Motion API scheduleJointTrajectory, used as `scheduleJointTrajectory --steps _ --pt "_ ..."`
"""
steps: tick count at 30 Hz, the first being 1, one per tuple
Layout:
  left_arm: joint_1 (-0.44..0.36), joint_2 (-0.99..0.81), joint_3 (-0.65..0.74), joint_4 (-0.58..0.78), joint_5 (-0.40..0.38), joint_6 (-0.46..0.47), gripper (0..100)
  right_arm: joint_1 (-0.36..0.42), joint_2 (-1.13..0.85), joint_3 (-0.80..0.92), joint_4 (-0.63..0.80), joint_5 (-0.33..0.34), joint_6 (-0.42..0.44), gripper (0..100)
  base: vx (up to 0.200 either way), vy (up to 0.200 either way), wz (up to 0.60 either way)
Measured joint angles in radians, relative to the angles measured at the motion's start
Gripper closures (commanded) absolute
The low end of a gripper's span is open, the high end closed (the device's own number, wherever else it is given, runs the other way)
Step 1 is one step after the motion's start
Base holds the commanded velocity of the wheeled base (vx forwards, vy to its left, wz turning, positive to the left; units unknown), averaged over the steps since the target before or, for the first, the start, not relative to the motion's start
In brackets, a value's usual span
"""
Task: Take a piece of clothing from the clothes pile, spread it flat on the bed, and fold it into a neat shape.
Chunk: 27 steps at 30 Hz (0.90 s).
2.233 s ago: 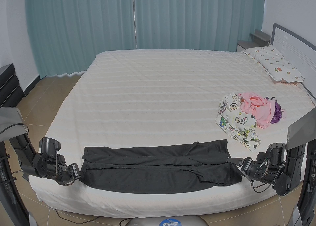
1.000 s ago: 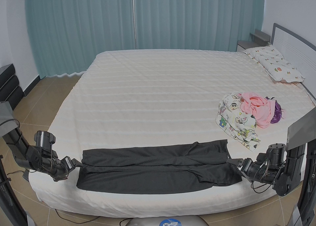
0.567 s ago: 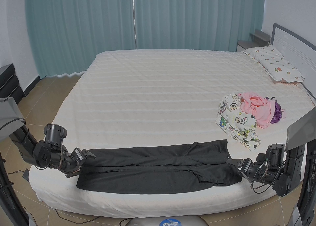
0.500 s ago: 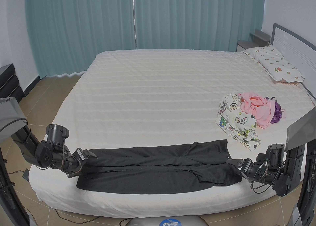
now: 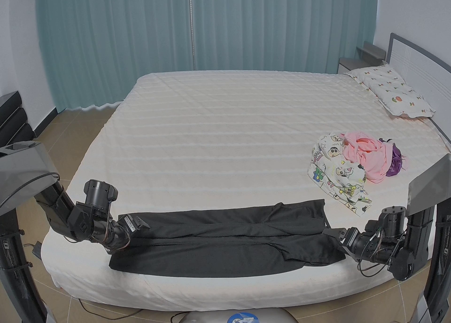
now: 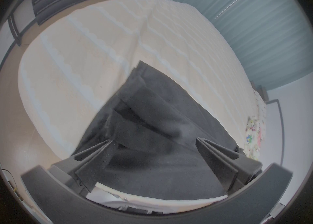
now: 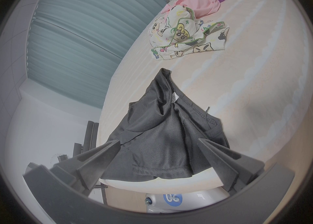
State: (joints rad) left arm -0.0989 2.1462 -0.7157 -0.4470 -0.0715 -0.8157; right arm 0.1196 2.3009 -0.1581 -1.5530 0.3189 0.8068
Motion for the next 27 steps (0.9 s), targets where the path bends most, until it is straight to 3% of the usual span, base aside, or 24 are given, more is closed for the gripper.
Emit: scheduleJointTrajectory --steps 5,13,17,22,27 --pt "0.007 0.047 -0.035 -0.021 0.087 -0.013 0 0.001 0.001 0.0 0.0 0.0 0.0 0 0.0 0.0 0.0" --pt "0.027 0.071 -0.043 -0.08 0.078 -0.097 0 0.001 0.001 0.0 0.0 0.0 0.0 0 0.0 0.0 0.0" --pt "0.059 0.048 -0.032 -0.085 0.035 -0.105 0 -0.002 0.0 -0.004 0.0 -0.002 0.0 0 0.0 0.0 0.0" --pt "0.137 -0.021 -0.019 -0.073 -0.087 -0.109 0 -0.01 -0.007 -0.009 0.0 -0.006 0.0 0 0.0 0.0 0.0" --pt "0.207 -0.073 -0.051 -0.063 -0.115 -0.1 0 -0.014 -0.013 -0.012 0.0 -0.006 -0.001 0 0.0 0.0 0.0"
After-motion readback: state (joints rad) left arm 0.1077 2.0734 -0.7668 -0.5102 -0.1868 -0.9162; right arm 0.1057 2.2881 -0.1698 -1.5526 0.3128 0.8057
